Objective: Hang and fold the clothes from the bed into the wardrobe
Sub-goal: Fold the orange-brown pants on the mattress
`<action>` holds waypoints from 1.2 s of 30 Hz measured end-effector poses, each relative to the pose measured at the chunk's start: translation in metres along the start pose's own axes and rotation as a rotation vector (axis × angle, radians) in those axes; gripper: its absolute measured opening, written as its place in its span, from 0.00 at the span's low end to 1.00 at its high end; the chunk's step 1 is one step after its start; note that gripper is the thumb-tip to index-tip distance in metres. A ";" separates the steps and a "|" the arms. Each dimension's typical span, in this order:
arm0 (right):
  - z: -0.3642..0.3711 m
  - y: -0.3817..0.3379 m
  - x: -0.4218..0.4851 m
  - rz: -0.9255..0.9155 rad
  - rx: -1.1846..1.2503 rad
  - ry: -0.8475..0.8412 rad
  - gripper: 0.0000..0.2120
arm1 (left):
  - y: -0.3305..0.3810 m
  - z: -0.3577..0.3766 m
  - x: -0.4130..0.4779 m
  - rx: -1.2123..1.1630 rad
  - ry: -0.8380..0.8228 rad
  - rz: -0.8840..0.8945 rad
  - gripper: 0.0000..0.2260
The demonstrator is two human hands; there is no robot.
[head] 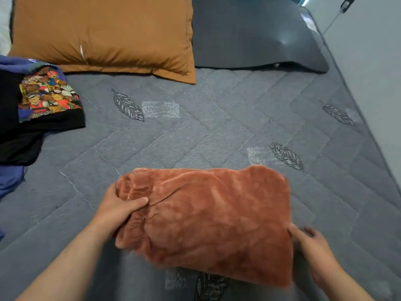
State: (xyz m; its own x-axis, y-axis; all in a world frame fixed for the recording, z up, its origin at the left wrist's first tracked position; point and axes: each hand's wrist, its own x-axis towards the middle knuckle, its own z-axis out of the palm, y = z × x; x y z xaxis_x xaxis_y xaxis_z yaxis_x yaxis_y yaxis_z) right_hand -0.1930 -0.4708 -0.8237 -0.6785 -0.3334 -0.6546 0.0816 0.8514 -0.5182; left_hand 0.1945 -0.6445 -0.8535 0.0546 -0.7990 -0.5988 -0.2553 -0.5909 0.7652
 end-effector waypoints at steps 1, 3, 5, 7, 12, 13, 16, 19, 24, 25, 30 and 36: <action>-0.001 0.007 0.005 0.073 0.122 -0.117 0.23 | -0.002 -0.002 0.004 0.002 -0.001 -0.040 0.26; 0.004 0.010 0.009 0.108 0.268 -0.247 0.12 | -0.002 -0.004 0.005 -0.024 -0.064 -0.088 0.22; 0.006 0.002 0.011 0.104 0.360 -0.360 0.11 | -0.002 0.000 0.001 -0.069 -0.124 -0.137 0.22; 0.004 -0.003 0.016 0.094 0.371 -0.437 0.15 | 0.000 0.005 -0.005 -0.125 -0.113 -0.170 0.21; -0.037 -0.009 0.028 0.023 0.369 -0.307 0.17 | 0.008 0.042 -0.028 -0.119 -0.108 -0.146 0.19; -0.057 -0.008 0.032 0.009 0.377 -0.262 0.18 | 0.012 0.058 -0.033 -0.081 -0.146 -0.138 0.18; -0.112 0.004 0.039 0.010 0.429 -0.261 0.20 | 0.026 0.110 -0.046 0.356 -0.017 0.029 0.30; -0.138 0.010 0.035 -0.005 0.481 -0.383 0.22 | 0.040 0.174 -0.081 0.674 0.233 0.577 0.30; -0.139 -0.007 0.013 -0.127 0.528 -0.447 0.29 | 0.031 0.273 -0.152 -0.085 -0.649 0.066 0.21; -0.137 -0.013 0.004 -0.171 0.534 -0.470 0.31 | 0.025 0.278 -0.151 -0.222 -0.685 -0.038 0.21; -0.094 -0.052 -0.044 -0.428 0.438 -0.567 0.34 | 0.035 0.254 -0.134 -0.522 -0.601 -0.270 0.35; 0.033 -0.074 -0.092 -0.533 0.202 -0.651 0.36 | 0.052 0.156 -0.112 -0.854 -0.551 -0.240 0.29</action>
State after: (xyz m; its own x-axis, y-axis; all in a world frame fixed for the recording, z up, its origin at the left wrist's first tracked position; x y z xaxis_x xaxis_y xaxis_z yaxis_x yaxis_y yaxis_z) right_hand -0.1130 -0.5163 -0.7437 -0.1152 -0.8858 -0.4495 0.0411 0.4479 -0.8931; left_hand 0.0244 -0.5685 -0.7831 -0.4894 -0.6160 -0.6173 0.4834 -0.7808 0.3959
